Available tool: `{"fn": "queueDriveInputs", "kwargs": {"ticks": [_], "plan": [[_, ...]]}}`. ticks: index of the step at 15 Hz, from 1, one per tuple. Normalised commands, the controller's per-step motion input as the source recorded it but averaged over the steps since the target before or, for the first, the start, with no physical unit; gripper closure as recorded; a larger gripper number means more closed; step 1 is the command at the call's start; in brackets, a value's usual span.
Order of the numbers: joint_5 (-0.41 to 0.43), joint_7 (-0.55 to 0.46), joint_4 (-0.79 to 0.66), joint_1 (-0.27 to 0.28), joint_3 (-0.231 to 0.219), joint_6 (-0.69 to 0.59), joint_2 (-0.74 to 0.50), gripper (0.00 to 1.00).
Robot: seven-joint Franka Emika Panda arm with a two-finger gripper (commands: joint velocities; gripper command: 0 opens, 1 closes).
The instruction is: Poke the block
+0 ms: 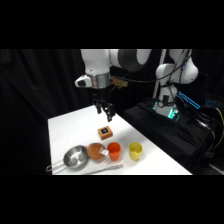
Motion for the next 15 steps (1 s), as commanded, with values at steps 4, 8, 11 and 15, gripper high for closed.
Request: {"fn": "queueDriveInputs", "kwargs": {"ticks": [4,8,11,15], "plan": [[0.037,0.01,-0.04,-0.056,-0.006,0.06,-0.02,0.0],[0.068,-0.02,-0.16,-0.11,-0.059,0.17,-0.11,0.21],[0.088,-0.05,-0.22,-0.121,-0.073,0.22,-0.14,0.43],[0.101,-0.07,-0.22,-0.083,-0.051,0.23,-0.12,0.76]]}}
